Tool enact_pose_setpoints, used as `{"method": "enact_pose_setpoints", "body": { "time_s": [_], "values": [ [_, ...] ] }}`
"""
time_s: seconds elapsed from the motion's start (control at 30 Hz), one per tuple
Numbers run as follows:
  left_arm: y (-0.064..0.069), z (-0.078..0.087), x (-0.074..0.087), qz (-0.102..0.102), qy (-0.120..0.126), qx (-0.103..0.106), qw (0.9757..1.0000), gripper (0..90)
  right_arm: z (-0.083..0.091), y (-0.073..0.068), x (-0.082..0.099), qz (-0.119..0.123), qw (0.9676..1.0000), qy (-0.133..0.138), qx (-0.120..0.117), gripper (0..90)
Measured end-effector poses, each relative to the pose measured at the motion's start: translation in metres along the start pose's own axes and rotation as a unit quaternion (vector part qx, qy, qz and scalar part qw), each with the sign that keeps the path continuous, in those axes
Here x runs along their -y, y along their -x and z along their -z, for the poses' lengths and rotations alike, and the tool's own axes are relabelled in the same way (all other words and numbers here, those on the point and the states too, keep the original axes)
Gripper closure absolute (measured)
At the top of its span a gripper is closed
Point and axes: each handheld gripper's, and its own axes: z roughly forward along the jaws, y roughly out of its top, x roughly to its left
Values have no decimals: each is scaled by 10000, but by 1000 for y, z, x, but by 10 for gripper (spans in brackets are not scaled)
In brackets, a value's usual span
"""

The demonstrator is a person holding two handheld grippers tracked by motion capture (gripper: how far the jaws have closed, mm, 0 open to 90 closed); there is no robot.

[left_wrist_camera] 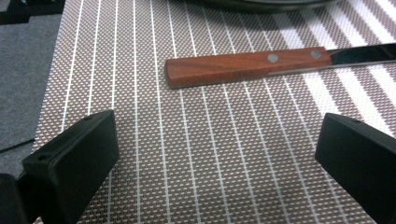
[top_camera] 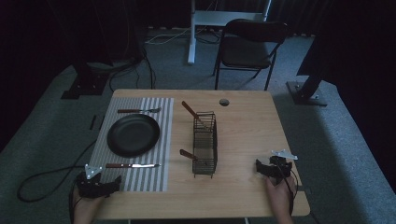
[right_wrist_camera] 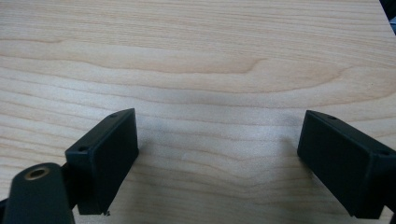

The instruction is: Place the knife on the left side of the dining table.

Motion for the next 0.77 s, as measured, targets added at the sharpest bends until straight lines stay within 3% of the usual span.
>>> {"method": "enact_pose_setpoints", "body": {
  "time_s": [0.13,0.27,0.77],
  "values": [
    [-3,-2,-1,20,-106,14,9999,4,0,0,0,-1,10000,0,0,114],
    [-2,-4,-2,-95,-149,-21,9998,4,0,0,0,0,10000,0,0,114],
    [-2,-4,-2,-63,-142,-32,9999,4,0,0,0,-3,10000,0,0,114]
  ]
}}
